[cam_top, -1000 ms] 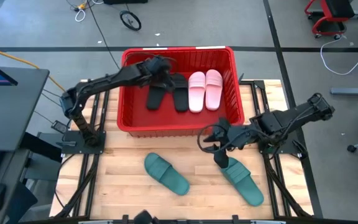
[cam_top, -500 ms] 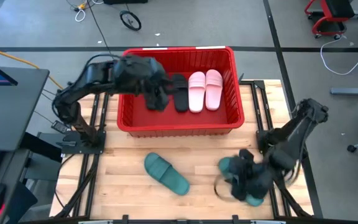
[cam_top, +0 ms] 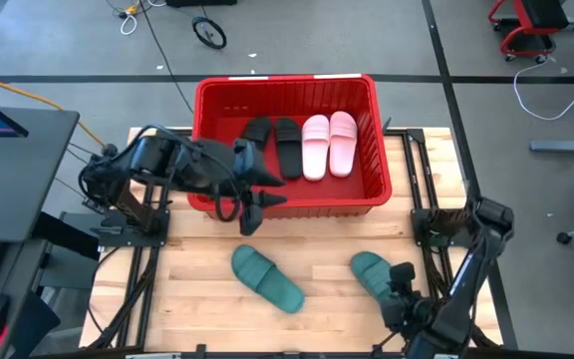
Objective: Pick and place slides into bin
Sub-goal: Put the green slipper into the red bin
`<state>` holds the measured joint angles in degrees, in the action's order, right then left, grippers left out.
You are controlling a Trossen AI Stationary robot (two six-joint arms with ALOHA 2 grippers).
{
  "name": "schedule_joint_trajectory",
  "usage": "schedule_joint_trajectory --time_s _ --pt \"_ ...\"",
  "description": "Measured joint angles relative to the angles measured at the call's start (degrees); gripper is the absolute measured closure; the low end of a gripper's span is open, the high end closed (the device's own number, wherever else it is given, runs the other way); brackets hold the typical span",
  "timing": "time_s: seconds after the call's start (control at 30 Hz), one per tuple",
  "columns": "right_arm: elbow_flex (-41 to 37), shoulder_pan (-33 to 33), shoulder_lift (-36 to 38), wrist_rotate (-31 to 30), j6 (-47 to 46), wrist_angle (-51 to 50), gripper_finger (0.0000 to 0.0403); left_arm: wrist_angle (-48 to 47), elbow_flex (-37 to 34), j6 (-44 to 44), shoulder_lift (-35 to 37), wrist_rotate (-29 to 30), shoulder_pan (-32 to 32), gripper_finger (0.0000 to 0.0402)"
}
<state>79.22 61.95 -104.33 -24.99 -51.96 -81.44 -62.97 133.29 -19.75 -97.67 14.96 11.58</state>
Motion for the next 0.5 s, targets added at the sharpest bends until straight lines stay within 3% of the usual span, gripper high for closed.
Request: schedule_joint_trajectory --time_s 0.3,0.5 --pt "-0.6 -0.1 -5.1 -0.3 0.5 1.7 0.0225 0.3 0.0 -9.7 -0.9 0.0 1.3 0.0228" --pt "-7.6 -1.1 -4.9 -0.2 -2.0 3.3 0.0225 2.0 0.0 -12.2 -1.4 0.0 1.5 0.0228"
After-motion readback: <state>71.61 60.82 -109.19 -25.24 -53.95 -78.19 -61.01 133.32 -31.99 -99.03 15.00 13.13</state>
